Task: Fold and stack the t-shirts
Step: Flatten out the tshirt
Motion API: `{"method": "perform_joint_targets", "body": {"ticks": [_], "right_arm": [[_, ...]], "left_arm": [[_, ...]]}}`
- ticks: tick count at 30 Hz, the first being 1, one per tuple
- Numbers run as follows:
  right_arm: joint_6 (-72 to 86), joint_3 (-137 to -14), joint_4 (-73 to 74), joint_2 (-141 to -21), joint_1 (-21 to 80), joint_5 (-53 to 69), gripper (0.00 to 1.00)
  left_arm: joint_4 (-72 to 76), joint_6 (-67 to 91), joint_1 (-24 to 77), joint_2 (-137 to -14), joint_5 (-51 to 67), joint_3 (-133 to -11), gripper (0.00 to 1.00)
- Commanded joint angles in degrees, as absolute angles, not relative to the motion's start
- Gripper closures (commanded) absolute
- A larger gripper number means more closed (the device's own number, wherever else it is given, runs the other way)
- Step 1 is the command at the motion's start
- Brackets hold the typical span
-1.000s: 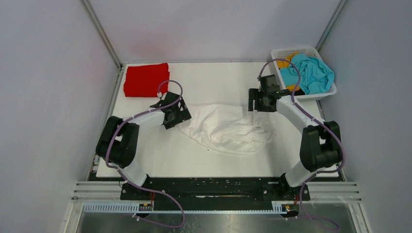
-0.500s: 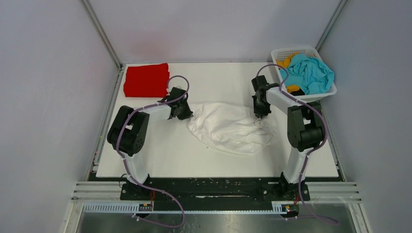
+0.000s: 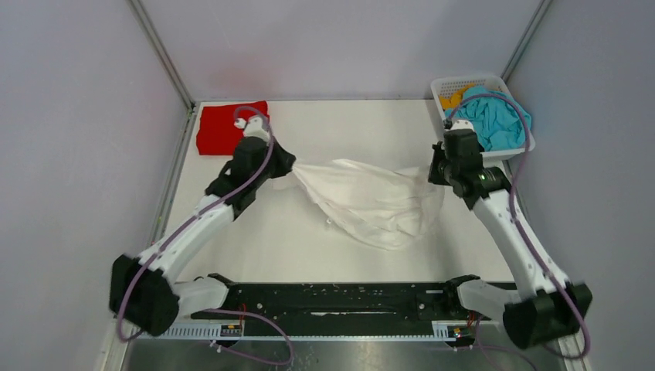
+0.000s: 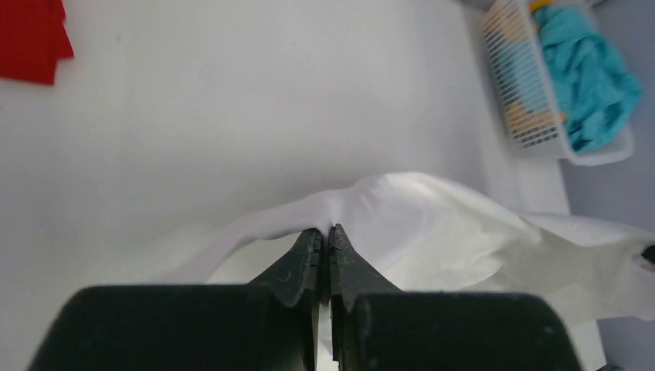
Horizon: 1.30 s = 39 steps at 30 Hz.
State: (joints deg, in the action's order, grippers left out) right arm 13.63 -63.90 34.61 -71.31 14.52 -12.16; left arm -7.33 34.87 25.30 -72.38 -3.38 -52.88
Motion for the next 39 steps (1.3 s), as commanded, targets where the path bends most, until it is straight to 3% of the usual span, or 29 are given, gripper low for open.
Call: {"method": "perform_joint_targets", "body": {"ticks": [1,9,15,21,25,31,35,39], "right_arm": [[14.9,-59.97,33.39,-56.6,14.72,-2.28,0.99],[14.13,-69.17,35.6,-39.92,14.68,10.88,0.99],[16.02,-78.92,36.04,-32.8,14.68,17.37,0.99],[15.97,-85.06,36.93,-29.71,14.68,16.51,0.99],[15.9,-85.22,37.24,-28.42,14.68,16.41,0.97],[18.29,-77.26,37.76,-27.82,14.68,9.29,0.96],[21.53,-66.25,38.01,-28.8,14.68,1.95,0.96],[25.15,-51.41,36.04,-34.4,14.68,-3.64,0.94]], "left_arm": [[-6.64,31.87,25.36,-58.81,-7.76,-49.44,1.0],[-10.26,27.22,25.56,-35.12,-8.39,-56.13,1.0],[-14.24,23.47,25.51,-27.95,-12.04,-66.74,1.0],[-14.48,21.67,25.53,-25.2,-14.69,-74.87,1.0],[-17.07,20.39,25.57,-27.35,-16.65,-81.27,1.0],[-17.44,18.54,25.58,-36.45,-25.05,-80.6,1.0],[-13.88,17.09,25.19,-49.75,-33.78,-77.65,1.0],[-13.19,18.34,20.17,-68.95,-28.37,-80.13,1.0]]}}
